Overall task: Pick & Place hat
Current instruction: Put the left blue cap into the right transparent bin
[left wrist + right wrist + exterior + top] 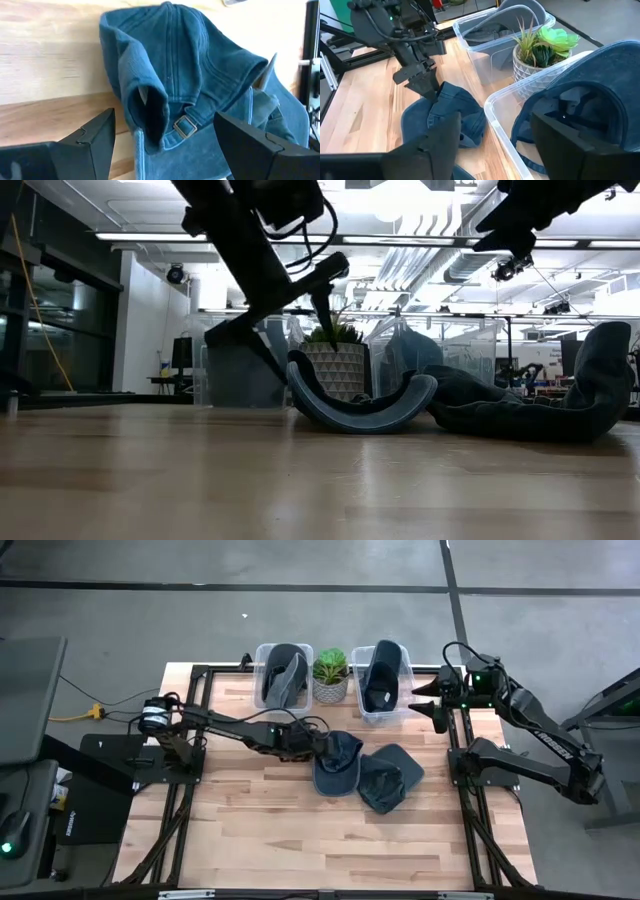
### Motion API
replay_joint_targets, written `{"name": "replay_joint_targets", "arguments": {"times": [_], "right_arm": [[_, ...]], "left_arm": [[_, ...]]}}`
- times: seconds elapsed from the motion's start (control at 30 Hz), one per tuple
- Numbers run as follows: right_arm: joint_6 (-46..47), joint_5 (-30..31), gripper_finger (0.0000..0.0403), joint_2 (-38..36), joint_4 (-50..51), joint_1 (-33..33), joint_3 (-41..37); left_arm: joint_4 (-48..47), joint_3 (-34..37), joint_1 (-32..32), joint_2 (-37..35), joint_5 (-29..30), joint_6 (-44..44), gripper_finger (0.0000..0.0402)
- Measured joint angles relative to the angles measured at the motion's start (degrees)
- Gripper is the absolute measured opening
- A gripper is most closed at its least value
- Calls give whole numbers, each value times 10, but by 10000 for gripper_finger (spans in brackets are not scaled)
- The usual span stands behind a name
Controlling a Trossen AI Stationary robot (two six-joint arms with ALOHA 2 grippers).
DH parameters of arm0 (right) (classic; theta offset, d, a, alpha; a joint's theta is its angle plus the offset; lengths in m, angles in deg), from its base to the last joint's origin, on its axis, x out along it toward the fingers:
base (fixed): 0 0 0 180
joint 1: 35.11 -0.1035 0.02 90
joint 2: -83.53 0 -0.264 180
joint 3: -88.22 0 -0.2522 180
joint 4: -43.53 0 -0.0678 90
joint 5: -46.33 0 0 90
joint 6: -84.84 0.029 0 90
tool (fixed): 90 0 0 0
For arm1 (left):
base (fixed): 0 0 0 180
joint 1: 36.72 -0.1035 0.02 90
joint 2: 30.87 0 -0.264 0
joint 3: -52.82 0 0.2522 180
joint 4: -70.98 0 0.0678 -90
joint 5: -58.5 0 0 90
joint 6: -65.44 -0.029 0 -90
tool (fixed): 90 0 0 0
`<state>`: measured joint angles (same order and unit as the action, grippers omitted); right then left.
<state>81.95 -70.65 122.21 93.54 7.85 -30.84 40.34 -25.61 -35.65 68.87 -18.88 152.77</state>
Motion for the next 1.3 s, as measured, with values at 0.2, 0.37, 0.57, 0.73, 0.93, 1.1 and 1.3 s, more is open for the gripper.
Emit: {"name": "replay_joint_targets", "arguments": {"times": [0.2,0.37,0.57,0.73,0.93,1.1,1.3], "right_arm": [[-11,1,258,0,6,0,0],[-20,4,259,0,9,0,0],[-21,5,259,0,9,0,0],[-21,10,259,1,9,0,0],[-21,32,259,3,12,0,0],[-11,35,259,3,12,0,0],[-6,35,259,3,12,0,0]], "left_arm": [[-11,0,-15,0,8,-3,280],[-11,0,-18,0,-6,-5,280],[5,2,-18,37,-38,-2,280],[24,1,-18,58,-61,1,280],[33,0,-18,63,-76,0,280],[30,0,-18,64,-87,0,245],[30,0,-18,64,-87,-21,129]]}}
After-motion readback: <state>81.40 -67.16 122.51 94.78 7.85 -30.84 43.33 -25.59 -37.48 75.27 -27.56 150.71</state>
